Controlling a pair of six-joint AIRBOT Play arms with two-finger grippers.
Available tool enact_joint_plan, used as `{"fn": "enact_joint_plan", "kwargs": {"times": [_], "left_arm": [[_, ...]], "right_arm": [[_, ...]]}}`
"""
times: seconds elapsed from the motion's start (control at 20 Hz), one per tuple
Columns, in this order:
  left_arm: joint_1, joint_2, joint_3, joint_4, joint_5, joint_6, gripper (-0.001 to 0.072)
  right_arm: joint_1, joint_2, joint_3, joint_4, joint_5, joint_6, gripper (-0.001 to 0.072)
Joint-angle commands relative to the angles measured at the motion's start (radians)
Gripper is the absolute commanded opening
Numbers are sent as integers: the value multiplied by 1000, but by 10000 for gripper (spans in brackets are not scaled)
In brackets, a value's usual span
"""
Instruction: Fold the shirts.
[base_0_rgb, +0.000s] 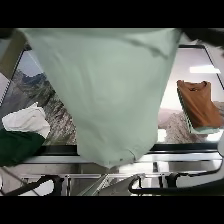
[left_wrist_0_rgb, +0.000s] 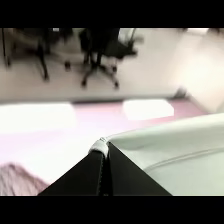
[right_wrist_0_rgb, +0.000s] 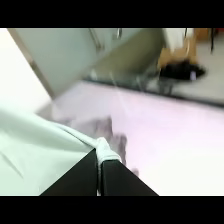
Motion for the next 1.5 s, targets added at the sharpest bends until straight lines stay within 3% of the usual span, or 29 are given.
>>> {"fn": "enact_joint_plan", "kwargs": {"times": [0.0,0.25,0.3,0.35,0.4,0.5,0.6,0.75,1.0,1.1,1.25,1.3,1.35,1.45], "left_arm": [[-176,-328,40,221,37,-34,19],[-198,-673,231,242,-5,-117,19],[-198,-704,256,243,-24,-117,20],[-198,-723,261,243,-31,-117,20],[-198,-730,254,243,-32,-117,21],[-191,-732,225,243,-29,-117,21],[-174,-731,212,245,-45,-117,21],[-139,-732,212,245,-60,-117,21],[-92,-734,212,245,-37,-117,21],[-75,-734,213,244,-29,-117,21],[-59,-734,213,242,-20,-116,21],[-54,-734,213,243,-16,-116,21],[-50,-734,213,241,-11,-116,21],[-47,-734,213,241,-12,-116,21]], "right_arm": [[134,-262,-23,-134,-143,-22,12],[160,-481,-23,-119,-272,-21,13],[159,-497,-23,-119,-262,-20,68],[156,-504,-23,-122,-246,-20,279],[150,-504,-23,-139,-225,-19,351],[121,-488,-23,-216,-177,108,341],[59,-455,-23,-317,-53,248,242],[-67,-391,-23,-420,168,422,243],[-209,-291,-50,-544,438,575,253],[-213,-210,-161,-645,526,626,309],[-201,-6,-482,-657,515,635,324],[-195,73,-603,-663,480,635,375],[-187,164,-737,-665,409,635,450],[-155,329,-989,-632,225,636,467]]}}
